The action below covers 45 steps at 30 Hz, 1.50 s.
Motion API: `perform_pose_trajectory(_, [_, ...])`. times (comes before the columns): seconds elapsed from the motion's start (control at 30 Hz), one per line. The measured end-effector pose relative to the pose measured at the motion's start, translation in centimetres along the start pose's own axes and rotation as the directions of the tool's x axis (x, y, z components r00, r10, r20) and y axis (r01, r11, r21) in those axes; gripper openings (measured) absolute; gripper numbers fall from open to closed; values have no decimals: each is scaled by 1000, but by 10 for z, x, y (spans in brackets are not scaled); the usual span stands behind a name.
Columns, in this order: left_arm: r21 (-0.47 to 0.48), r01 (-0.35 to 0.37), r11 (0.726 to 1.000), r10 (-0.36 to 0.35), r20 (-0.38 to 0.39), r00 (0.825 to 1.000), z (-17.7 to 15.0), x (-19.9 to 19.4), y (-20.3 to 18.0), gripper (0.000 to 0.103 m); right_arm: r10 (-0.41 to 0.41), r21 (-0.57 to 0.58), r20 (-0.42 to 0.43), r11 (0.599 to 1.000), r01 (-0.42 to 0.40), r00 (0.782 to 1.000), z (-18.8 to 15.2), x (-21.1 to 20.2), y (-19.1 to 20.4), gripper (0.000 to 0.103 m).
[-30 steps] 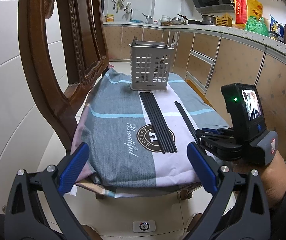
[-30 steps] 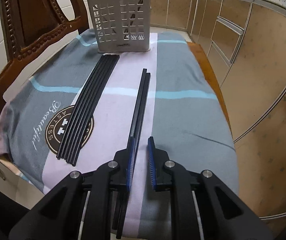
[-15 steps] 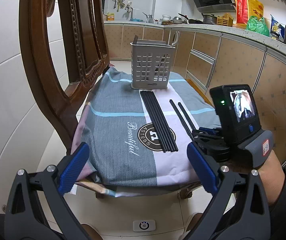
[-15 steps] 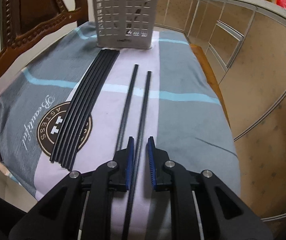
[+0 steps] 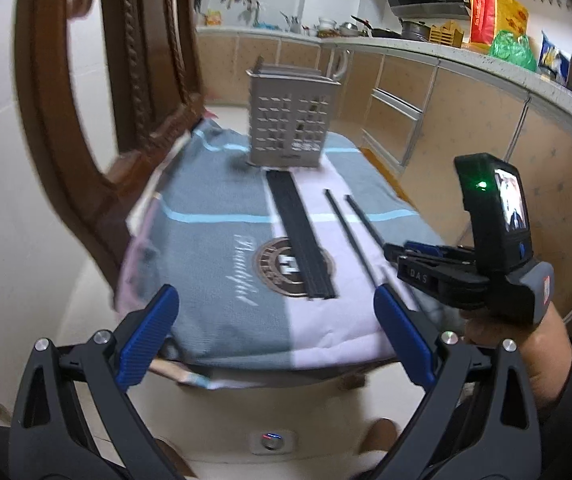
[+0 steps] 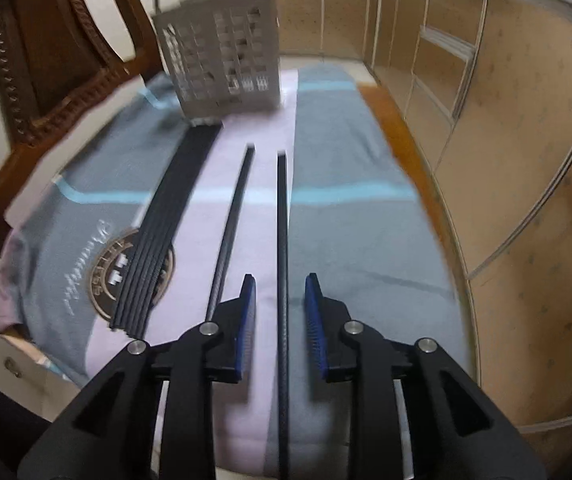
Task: Organize utensils
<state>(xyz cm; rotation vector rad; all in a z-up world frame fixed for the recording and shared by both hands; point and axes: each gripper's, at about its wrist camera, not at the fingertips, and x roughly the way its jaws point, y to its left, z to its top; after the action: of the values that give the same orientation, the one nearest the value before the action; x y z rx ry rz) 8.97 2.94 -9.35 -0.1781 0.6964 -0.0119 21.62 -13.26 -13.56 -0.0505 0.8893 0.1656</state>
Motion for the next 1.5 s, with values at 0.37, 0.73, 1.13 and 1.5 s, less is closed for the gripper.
perform_pose_trajectory(0.37, [-57, 67, 996, -75, -157, 985, 102, 100, -47, 73, 91, 152, 126, 982, -110, 988, 18, -42, -75, 67])
perform_pose_trajectory(0.73, [-37, -66, 997, 49, -346, 937, 111, 227, -75, 45, 126, 137, 127, 980, -143, 984, 17, -33, -80, 67])
perform_pose_trajectory(1.13, [47, -123, 991, 131, -429, 894, 115, 271, -81, 8, 156, 118, 112, 978, -169, 981, 19, -27, -78, 67])
perform_pose_trajectory(1.5, [-75, 146, 986, -156, -150, 976, 164, 142, -48, 7, 142, 42, 21, 989, -143, 990, 39, 2, -49, 67])
